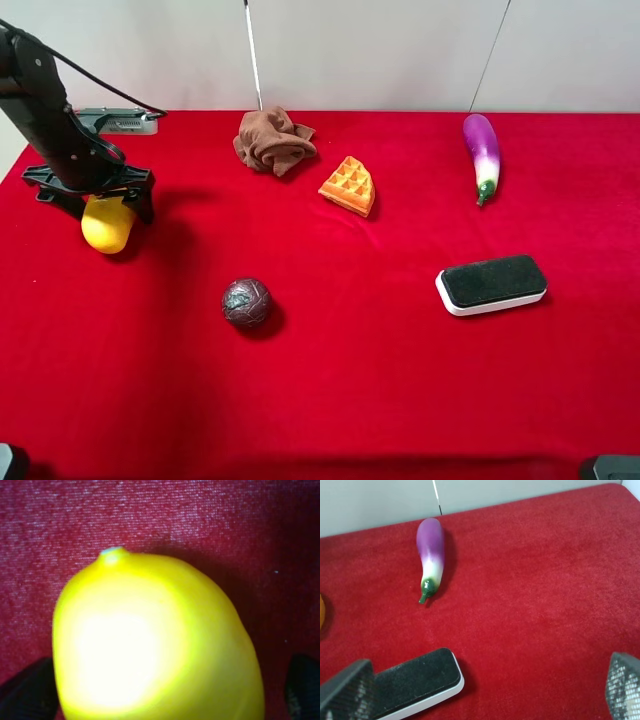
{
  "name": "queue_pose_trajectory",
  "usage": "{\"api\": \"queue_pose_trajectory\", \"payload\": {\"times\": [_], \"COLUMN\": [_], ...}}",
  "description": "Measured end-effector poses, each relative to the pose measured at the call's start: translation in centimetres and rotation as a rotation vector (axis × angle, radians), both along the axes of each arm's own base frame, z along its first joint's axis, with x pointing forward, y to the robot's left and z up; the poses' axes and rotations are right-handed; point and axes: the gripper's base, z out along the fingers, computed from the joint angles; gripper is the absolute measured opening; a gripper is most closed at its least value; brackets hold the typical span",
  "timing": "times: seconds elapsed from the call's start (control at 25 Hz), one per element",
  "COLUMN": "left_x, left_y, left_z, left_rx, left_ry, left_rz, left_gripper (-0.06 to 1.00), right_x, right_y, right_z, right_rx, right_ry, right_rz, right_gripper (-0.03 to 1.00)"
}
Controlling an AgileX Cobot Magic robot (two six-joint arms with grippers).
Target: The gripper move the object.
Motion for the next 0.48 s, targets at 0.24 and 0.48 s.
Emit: {"api": "queue_pose_trajectory", "payload": {"times": [0.24,0.48], "left_x": [0.00,0.00], "left_y": [0.00,0.00], "left_z": [0.00,0.00], "left_rx": [0.000,-0.001], "left_ry": [0.000,0.000], "left_rz": [0.000,0.006], "left_gripper": [0.63,0.61], "right_x": [0.00,0.00], "right_y": [0.00,0.00], "right_z": [0.00,0.00], "right_rx": [0.000,0.000], "right_ry": [0.000,0.000], "right_rz": [0.000,0.000], "right_gripper": [0.69,0.69]}}
